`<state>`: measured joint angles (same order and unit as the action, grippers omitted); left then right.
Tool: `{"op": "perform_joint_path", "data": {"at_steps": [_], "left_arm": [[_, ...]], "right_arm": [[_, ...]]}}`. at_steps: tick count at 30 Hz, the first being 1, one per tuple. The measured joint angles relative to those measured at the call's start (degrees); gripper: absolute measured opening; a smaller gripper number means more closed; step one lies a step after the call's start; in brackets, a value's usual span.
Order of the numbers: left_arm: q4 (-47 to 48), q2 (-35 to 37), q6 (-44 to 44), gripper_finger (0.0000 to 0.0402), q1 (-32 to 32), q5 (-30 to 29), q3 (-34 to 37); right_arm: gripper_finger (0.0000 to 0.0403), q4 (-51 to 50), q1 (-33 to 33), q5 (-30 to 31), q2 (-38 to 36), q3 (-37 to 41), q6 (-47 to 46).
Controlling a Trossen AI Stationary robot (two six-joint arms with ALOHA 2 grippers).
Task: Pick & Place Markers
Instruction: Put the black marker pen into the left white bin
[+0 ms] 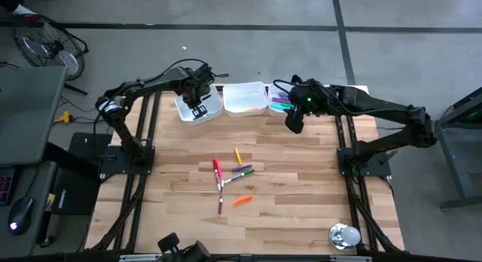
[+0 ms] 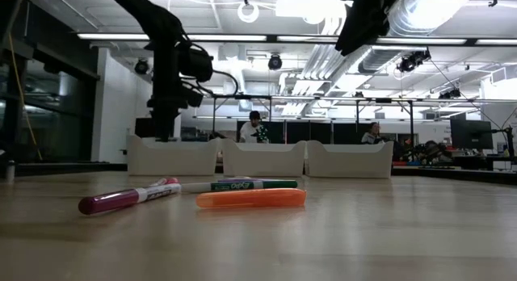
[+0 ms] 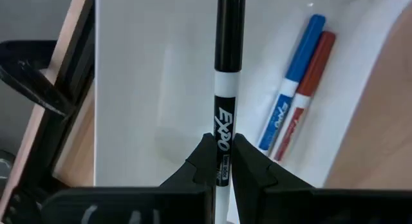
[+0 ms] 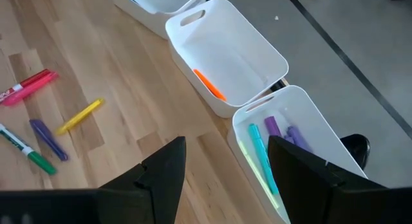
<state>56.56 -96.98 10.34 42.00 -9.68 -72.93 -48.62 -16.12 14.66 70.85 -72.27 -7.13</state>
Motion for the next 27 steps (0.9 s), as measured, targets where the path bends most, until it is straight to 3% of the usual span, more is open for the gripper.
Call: {"op": "perform_joint_path", "data": {"at_steps": [11,27], "left_arm": [[0.02,-5.30,2.96,0.0018,-0.07,1.20,0.00],[-0.93,-5.58,4.23,0.0018,-0.85,4.77,0.00]], "right_arm": [[0.0209,-0.01,0.00,0.68,0.00,0.00,-0.37],[0.0209,-0.02,0.00,1.35,0.00,0.00,-0.37]]}}
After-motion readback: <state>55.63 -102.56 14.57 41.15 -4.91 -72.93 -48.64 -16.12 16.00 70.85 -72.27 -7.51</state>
